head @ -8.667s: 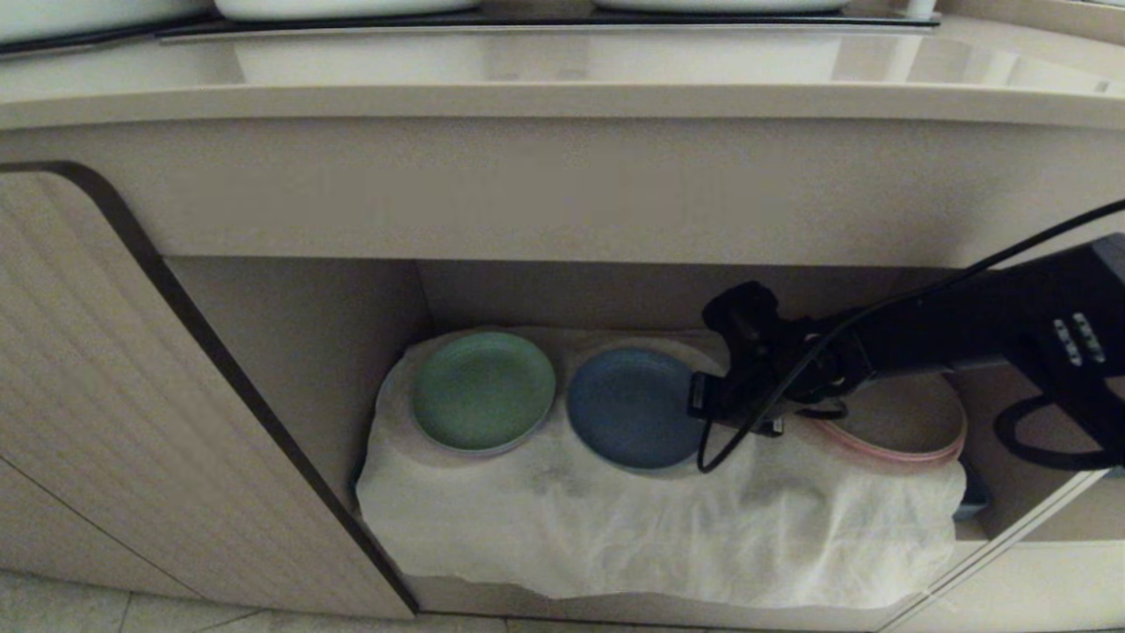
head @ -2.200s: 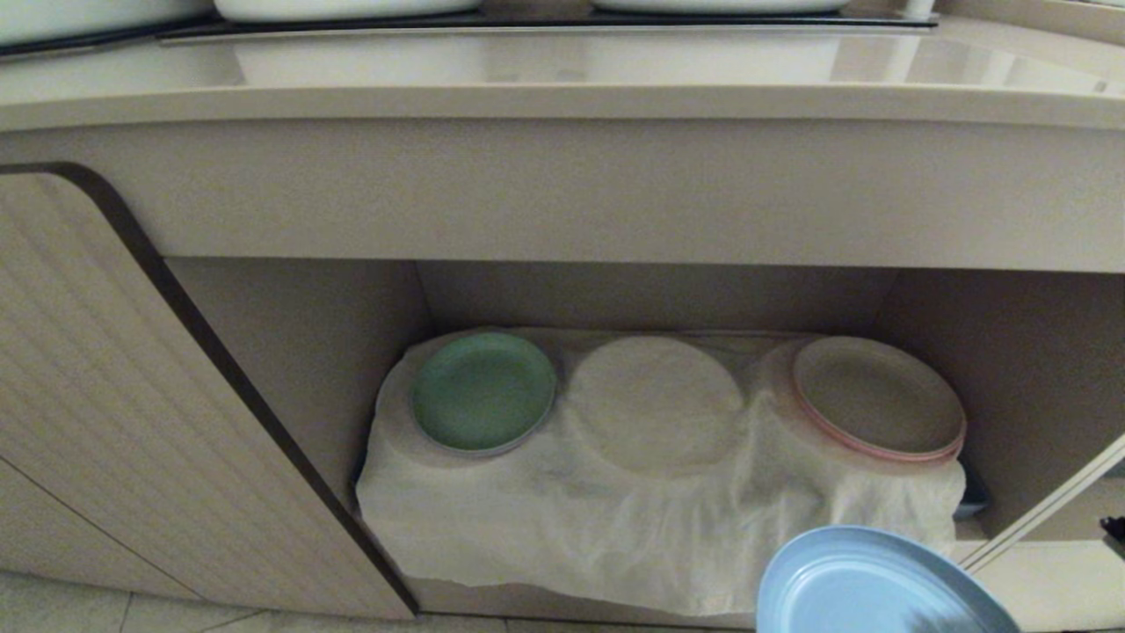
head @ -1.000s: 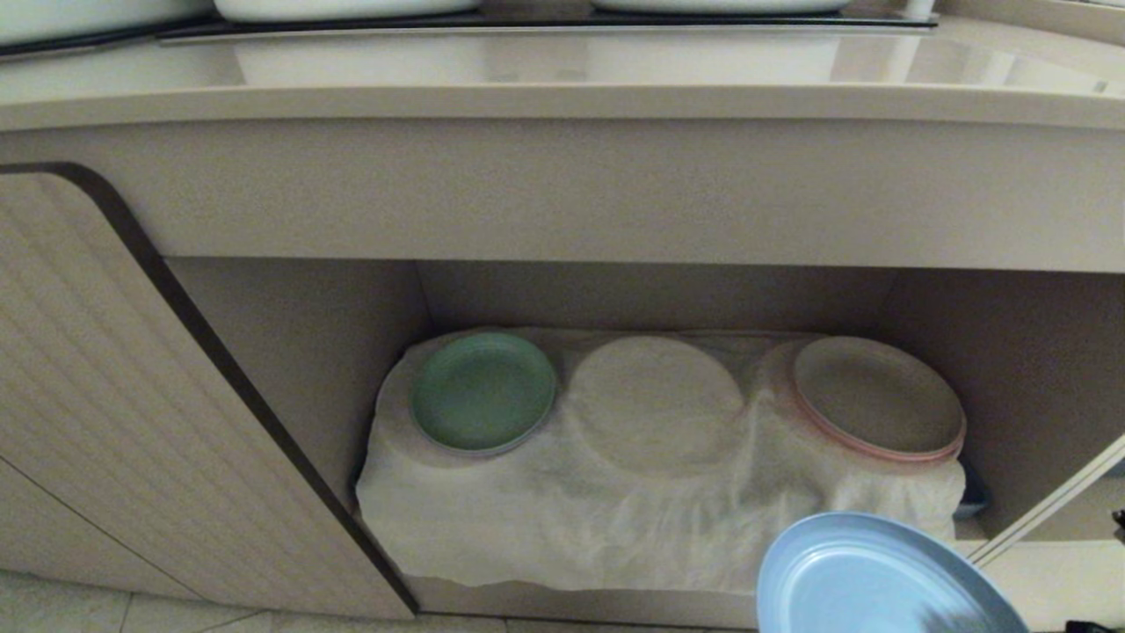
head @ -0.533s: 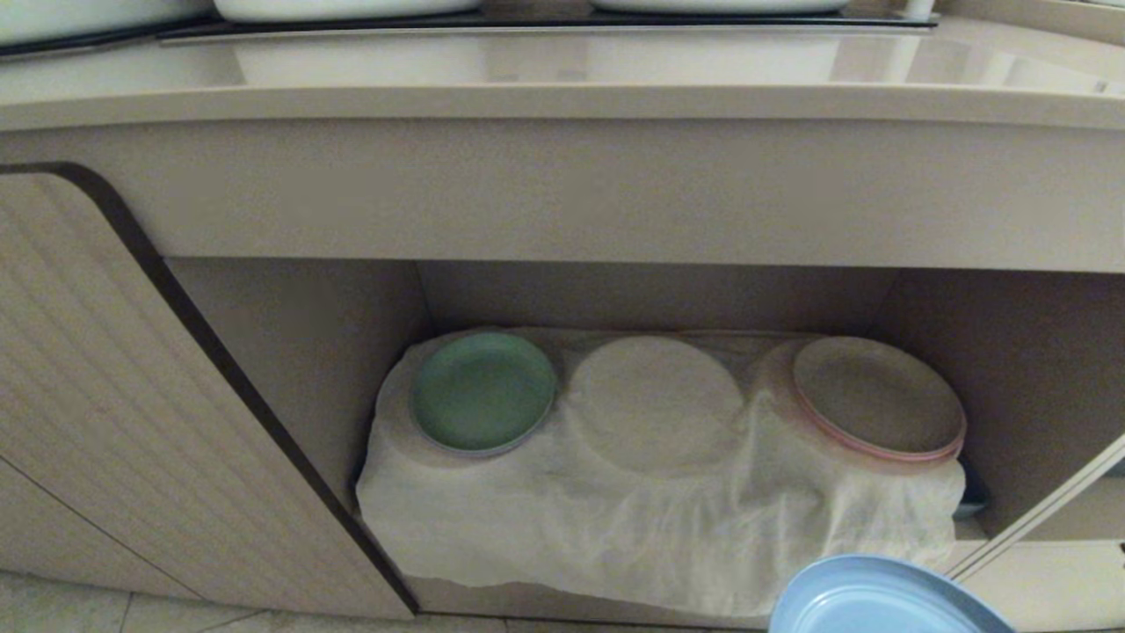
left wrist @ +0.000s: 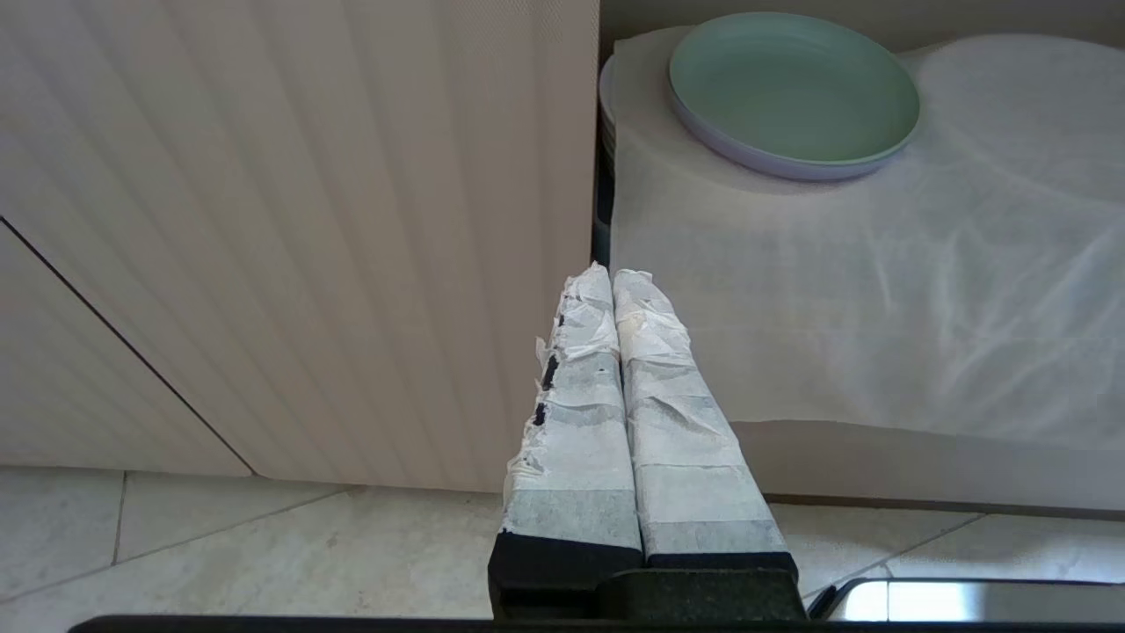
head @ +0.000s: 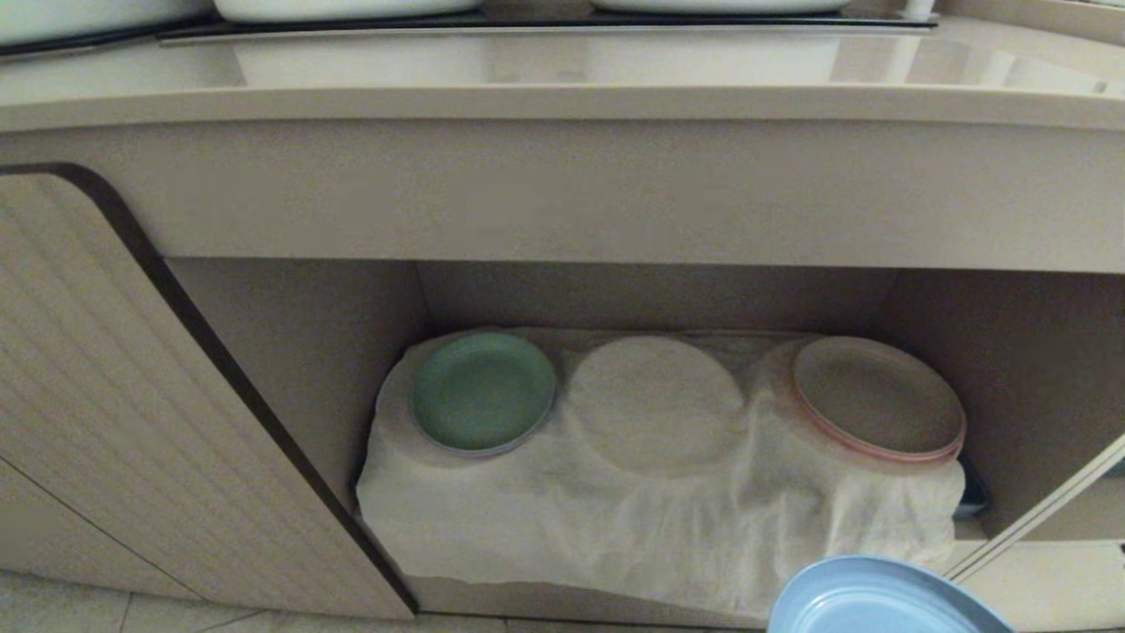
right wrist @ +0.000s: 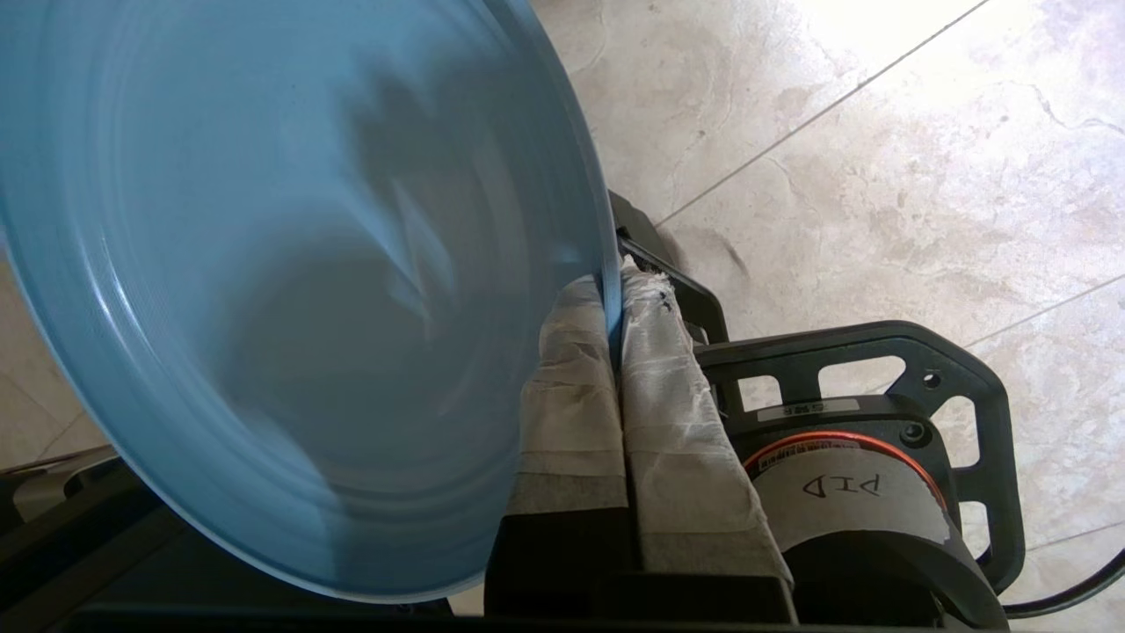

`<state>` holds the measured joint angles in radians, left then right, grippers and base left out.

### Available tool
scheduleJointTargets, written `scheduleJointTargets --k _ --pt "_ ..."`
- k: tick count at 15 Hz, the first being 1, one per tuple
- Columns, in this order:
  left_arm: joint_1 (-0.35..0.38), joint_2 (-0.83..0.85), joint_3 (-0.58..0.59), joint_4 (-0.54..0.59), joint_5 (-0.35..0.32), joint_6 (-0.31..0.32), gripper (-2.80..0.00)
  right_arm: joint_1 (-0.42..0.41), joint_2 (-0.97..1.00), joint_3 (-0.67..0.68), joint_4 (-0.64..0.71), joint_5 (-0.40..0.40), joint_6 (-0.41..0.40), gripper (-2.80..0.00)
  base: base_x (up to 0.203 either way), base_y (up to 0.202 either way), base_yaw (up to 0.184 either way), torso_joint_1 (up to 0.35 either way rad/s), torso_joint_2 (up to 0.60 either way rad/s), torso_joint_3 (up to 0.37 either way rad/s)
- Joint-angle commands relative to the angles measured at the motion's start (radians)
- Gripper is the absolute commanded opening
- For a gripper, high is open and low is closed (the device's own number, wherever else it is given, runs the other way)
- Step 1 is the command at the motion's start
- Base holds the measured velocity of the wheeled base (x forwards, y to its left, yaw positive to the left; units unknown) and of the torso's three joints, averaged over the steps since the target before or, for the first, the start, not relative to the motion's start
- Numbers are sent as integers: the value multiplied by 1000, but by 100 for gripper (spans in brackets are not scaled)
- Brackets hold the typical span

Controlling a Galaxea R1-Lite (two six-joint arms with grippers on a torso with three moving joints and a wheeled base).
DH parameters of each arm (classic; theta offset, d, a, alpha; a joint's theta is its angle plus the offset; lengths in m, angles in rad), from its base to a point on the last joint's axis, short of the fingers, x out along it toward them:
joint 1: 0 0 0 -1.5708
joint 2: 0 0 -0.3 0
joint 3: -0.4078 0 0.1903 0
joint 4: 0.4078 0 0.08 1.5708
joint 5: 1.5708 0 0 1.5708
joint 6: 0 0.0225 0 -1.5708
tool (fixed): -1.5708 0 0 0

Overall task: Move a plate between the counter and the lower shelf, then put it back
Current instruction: Put the plate

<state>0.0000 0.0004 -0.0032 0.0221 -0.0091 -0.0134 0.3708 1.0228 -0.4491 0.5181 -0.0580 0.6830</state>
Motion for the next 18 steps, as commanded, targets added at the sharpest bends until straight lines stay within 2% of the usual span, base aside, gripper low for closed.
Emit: scheduleJointTargets --k 1,4,18 --pt "0 0 0 -1 0 0 -280 6 2 0 2 0 4 -280 0 0 0 49 -189 -139" --pt "0 0 0 -1 0 0 -280 7 2 0 0 0 3 -280 0 0 0 69 -235 -253" --pt "0 0 0 -1 0 0 -280 22 -1 -17 5 0 1 -280 0 0 0 189 -496 -286"
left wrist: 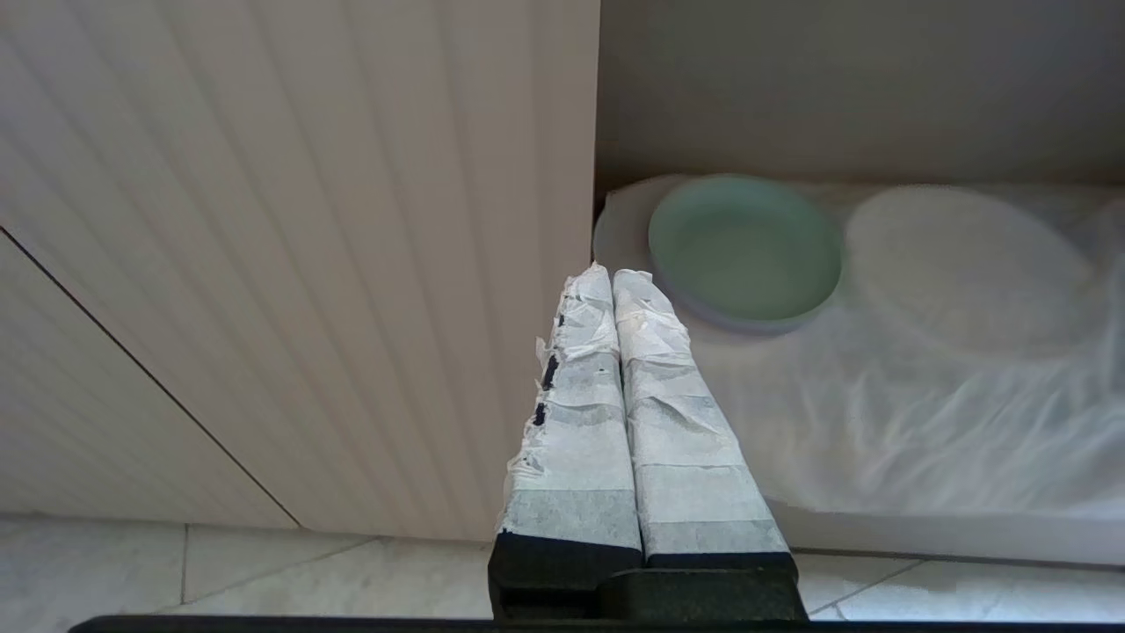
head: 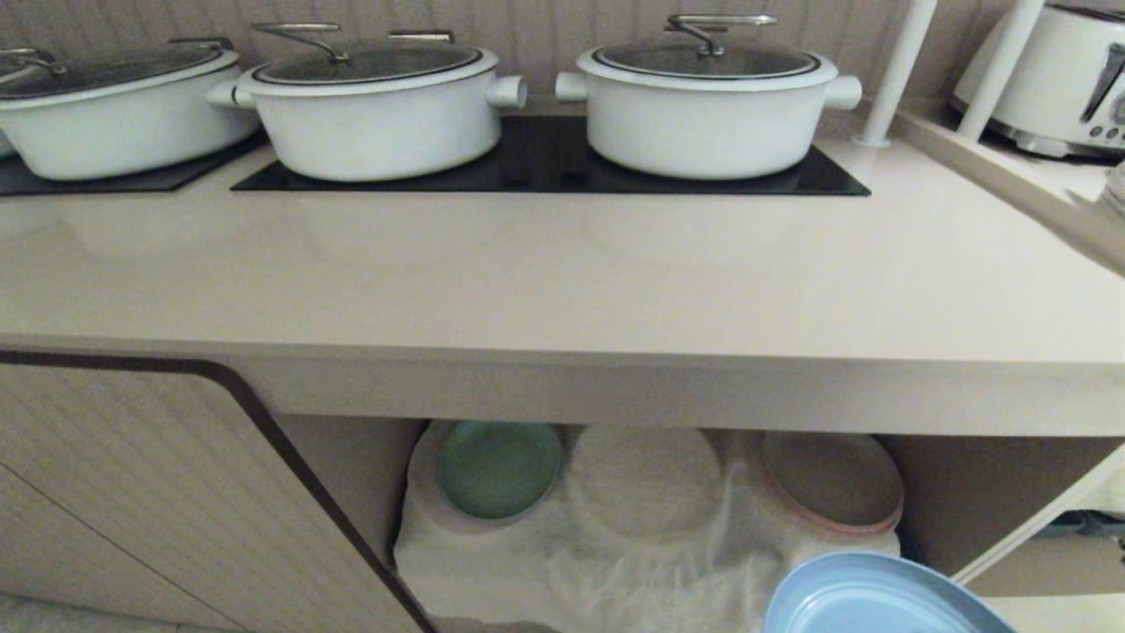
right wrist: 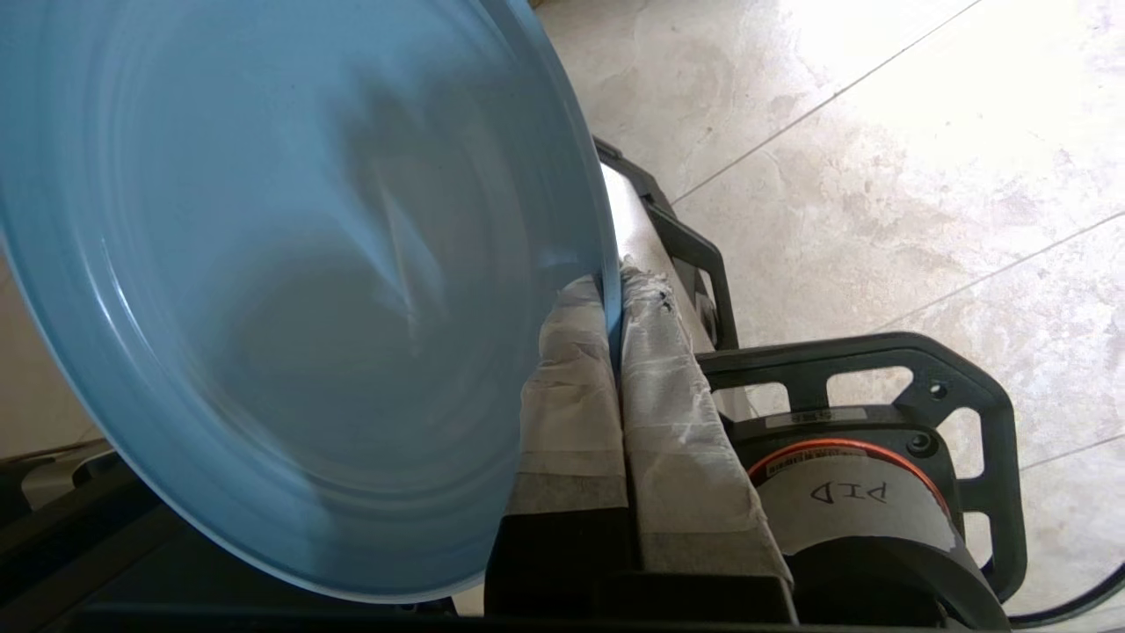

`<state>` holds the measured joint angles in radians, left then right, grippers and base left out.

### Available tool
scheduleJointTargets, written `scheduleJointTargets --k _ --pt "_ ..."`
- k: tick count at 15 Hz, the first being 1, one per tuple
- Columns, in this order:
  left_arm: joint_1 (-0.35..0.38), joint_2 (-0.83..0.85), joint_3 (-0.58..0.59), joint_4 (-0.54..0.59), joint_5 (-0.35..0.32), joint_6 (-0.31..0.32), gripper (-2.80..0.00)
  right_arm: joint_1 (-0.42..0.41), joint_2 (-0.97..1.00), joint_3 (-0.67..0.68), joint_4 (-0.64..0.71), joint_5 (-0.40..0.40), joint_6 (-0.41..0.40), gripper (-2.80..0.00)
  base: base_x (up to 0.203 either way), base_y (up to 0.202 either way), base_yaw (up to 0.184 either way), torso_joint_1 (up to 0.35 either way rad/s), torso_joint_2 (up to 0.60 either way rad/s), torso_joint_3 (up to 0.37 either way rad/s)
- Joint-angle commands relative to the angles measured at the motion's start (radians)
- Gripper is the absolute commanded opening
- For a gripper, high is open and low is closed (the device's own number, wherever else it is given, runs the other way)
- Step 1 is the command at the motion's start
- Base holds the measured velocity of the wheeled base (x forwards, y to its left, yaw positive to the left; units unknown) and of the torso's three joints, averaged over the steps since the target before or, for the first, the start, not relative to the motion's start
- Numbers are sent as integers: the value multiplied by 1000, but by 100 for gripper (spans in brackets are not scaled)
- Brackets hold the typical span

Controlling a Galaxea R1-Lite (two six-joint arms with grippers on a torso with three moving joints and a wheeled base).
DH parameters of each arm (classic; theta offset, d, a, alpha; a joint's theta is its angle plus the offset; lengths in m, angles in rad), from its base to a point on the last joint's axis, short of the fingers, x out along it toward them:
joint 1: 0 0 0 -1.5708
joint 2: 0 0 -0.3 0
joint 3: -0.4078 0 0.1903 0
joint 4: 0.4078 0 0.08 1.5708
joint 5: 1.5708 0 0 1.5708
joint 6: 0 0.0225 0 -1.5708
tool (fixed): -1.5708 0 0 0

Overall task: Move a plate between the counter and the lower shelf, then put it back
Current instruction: Put the plate

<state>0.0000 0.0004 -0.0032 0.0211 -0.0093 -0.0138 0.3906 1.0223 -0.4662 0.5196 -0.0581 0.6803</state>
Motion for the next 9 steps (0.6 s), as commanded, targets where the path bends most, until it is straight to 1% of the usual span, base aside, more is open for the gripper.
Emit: scheduleJointTargets --k 1,9 --pt "0 0 0 0 0 0 -280 2 -1 0 4 0 4 -280 0 0 0 217 -483 -286" --pt "0 0 0 0 0 0 -280 8 -2 -6 4 0 4 -280 0 0 0 238 -524 -285"
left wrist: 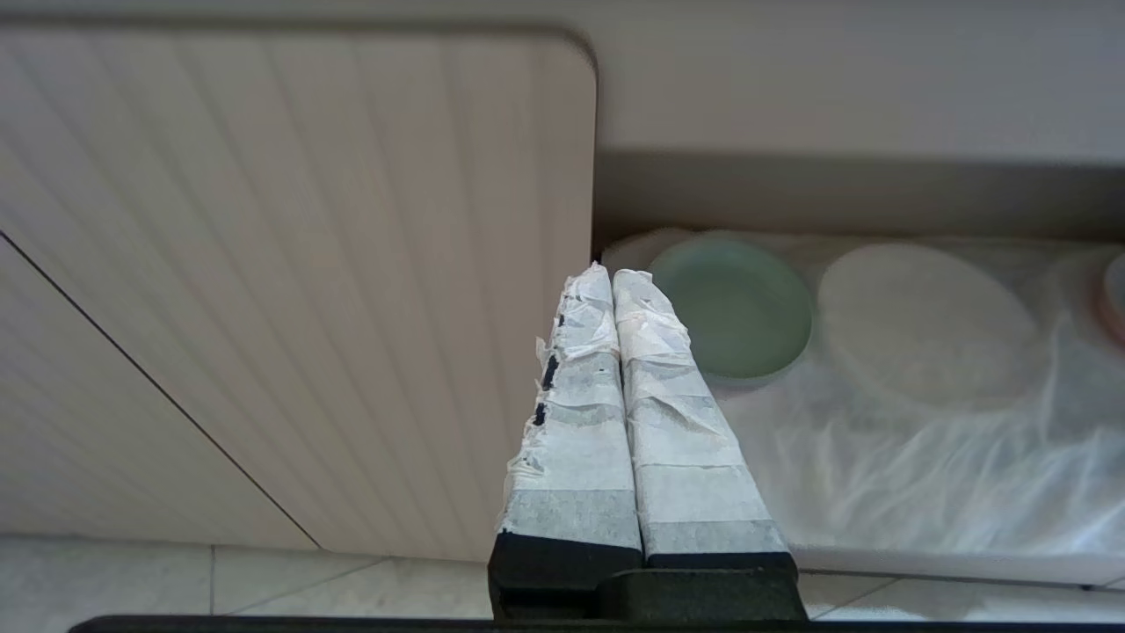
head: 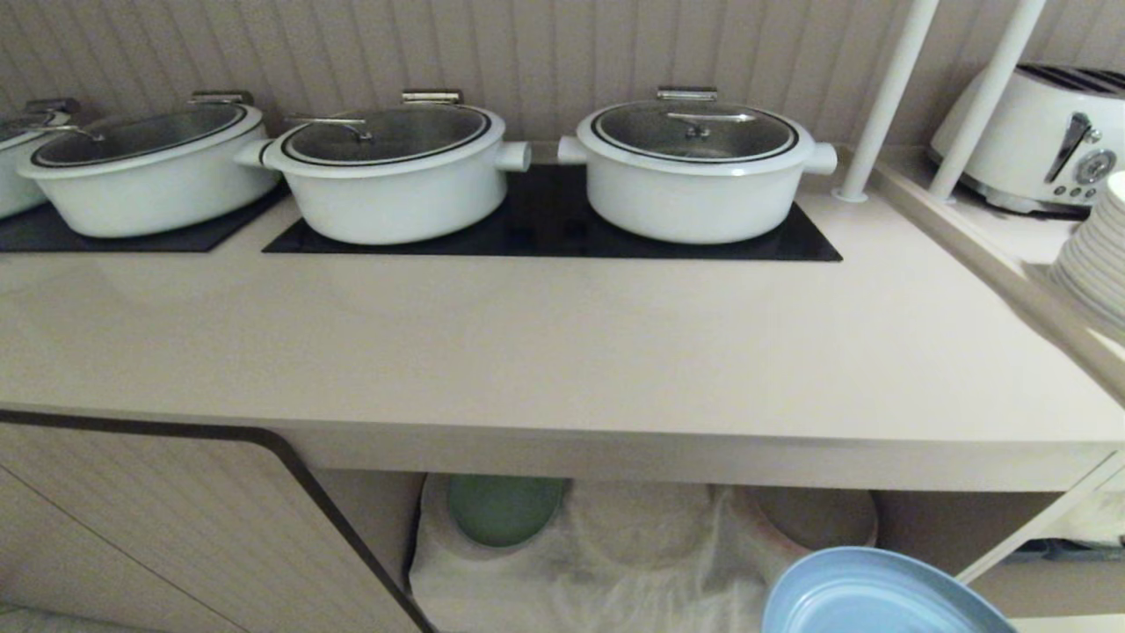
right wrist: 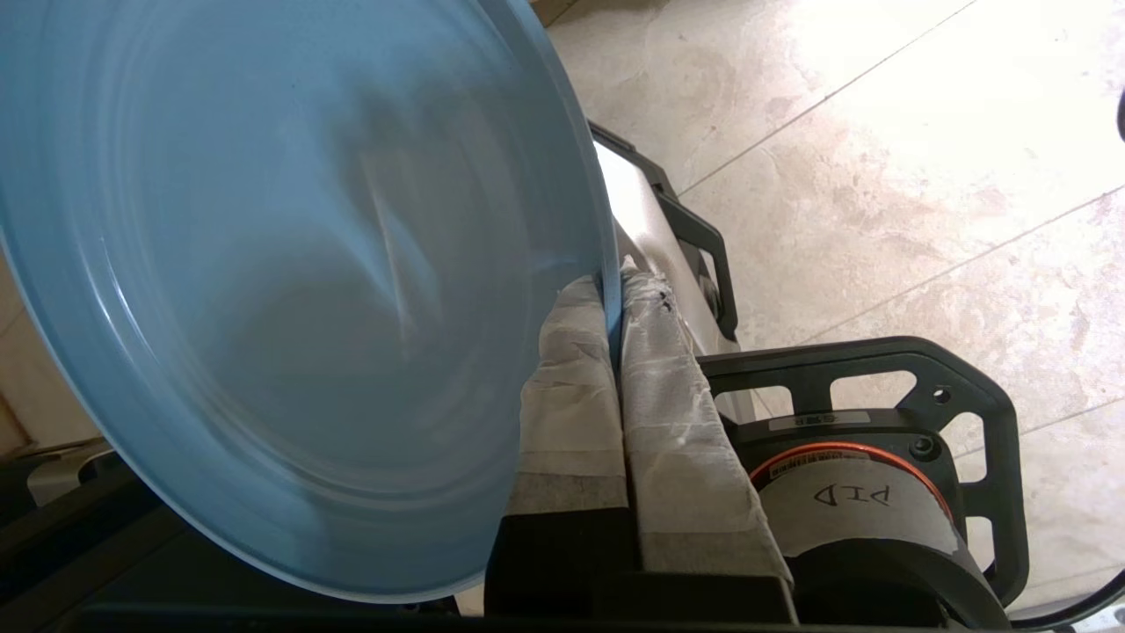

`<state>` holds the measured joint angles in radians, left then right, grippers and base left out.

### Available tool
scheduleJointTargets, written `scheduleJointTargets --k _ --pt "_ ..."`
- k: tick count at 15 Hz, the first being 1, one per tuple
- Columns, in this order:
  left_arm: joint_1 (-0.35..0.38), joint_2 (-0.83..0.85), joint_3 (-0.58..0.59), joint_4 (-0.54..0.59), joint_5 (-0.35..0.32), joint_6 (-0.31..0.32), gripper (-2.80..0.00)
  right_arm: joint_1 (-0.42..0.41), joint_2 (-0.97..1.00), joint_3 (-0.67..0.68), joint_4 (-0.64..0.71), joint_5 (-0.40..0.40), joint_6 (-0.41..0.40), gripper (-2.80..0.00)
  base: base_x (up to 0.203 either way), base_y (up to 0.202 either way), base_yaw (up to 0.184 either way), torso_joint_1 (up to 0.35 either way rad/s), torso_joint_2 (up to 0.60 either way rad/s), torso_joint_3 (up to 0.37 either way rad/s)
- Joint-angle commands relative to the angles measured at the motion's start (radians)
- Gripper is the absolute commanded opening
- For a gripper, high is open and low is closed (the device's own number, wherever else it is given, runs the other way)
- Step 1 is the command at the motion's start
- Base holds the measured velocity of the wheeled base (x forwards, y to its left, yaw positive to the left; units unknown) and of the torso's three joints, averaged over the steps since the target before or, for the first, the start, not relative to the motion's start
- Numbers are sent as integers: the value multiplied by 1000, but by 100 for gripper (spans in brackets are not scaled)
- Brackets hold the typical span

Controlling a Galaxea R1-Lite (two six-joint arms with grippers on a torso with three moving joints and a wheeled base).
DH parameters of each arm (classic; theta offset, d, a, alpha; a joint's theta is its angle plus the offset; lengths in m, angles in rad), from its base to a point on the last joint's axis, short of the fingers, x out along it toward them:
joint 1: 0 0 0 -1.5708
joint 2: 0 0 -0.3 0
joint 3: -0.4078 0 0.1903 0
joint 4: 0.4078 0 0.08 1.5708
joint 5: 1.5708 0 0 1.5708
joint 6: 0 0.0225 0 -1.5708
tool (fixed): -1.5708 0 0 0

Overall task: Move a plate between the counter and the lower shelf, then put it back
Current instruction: Put the plate

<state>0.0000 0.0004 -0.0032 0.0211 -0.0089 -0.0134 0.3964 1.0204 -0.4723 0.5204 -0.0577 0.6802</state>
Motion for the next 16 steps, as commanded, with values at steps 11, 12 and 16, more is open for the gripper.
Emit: scheduleJointTargets --k 11,12,16 --pt "0 0 0 0 0 -2 -280 9 -2 -14 19 -1 5 -280 0 0 0 250 -522 -278" --pt "0 0 0 0 0 0 -280 9 -2 -14 21 -1 5 -280 0 0 0 135 -314 -149" --pt "0 0 0 0 0 -1 -280 9 -3 -17 21 -1 5 -280 0 0 0 8 -15 -9"
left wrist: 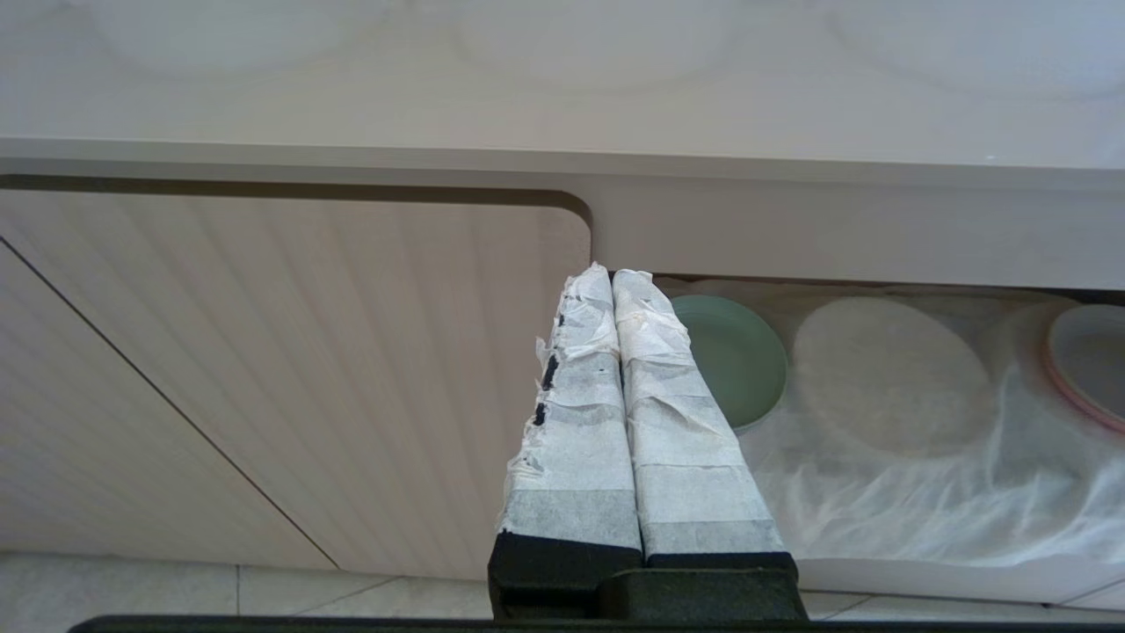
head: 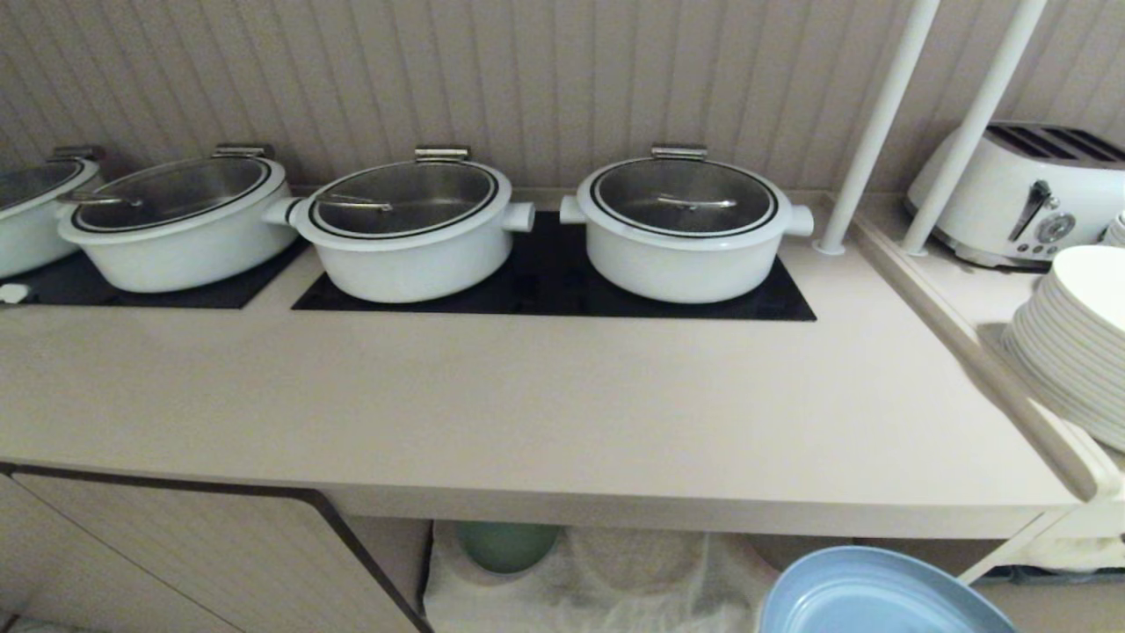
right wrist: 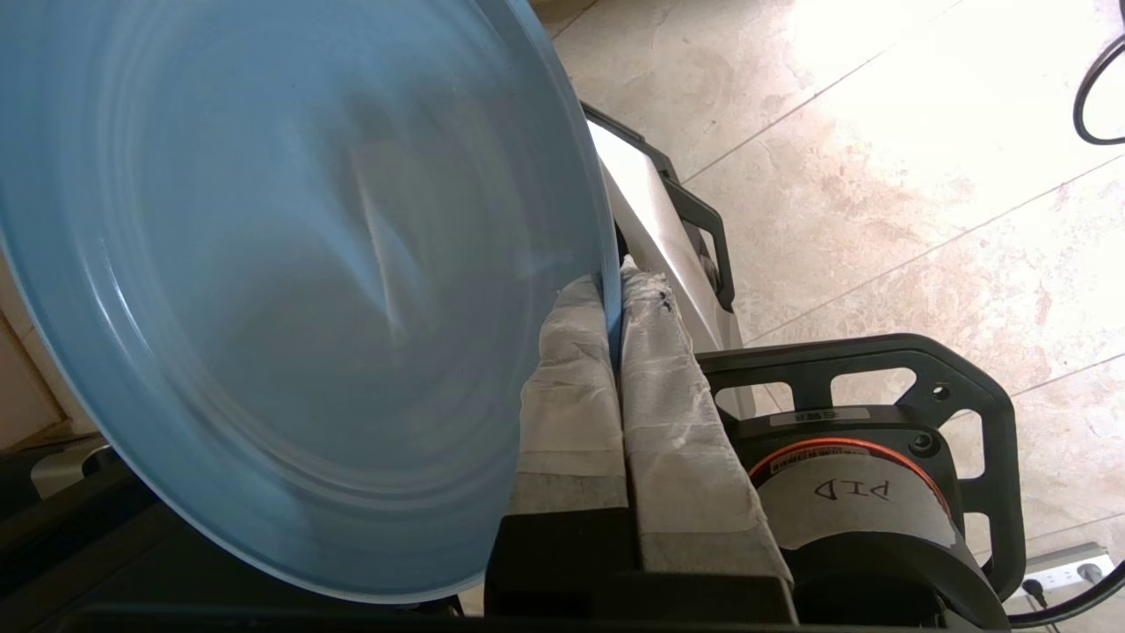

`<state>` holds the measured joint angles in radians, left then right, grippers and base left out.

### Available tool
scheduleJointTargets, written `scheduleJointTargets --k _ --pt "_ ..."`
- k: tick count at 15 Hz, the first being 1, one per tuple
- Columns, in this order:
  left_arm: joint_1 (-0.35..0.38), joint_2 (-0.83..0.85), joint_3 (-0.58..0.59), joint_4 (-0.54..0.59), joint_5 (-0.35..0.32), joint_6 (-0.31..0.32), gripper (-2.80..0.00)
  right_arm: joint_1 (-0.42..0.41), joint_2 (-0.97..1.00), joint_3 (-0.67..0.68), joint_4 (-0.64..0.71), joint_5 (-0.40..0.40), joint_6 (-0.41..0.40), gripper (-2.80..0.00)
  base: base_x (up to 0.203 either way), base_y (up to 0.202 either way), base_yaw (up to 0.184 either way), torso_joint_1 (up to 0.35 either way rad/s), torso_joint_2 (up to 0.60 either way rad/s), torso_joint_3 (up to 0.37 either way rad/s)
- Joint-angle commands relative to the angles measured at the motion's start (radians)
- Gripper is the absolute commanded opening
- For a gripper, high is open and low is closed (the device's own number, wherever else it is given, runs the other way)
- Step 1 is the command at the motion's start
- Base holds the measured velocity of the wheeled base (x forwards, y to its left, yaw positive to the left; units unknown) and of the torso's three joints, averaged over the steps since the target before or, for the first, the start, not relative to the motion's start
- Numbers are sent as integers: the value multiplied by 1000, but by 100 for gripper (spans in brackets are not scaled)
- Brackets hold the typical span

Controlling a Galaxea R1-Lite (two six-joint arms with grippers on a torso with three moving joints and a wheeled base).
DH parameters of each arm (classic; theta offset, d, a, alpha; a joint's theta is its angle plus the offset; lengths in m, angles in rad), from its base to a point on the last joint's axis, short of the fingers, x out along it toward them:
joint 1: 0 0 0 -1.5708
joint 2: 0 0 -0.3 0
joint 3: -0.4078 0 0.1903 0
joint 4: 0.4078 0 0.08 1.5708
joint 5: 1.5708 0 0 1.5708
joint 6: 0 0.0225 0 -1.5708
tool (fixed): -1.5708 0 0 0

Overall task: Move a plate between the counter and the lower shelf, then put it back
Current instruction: Put the plate

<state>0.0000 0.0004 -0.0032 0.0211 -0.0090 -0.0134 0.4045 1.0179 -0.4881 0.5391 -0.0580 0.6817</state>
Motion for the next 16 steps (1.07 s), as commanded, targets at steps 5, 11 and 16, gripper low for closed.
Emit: scheduleJointTargets --k 5,11,16 --pt "0 0 0 0 0 0 -280 1 -1 -15 -1 0 9 -280 0 0 0 0 0 0" --pt "0 0 0 0 0 0 -280 2 -12 -26 1 0 32 -280 0 0 0 0 0 0" --pt "0 0 0 0 0 0 -280 10 -11 -23 -1 -2 59 -280 0 0 0 0 0 0"
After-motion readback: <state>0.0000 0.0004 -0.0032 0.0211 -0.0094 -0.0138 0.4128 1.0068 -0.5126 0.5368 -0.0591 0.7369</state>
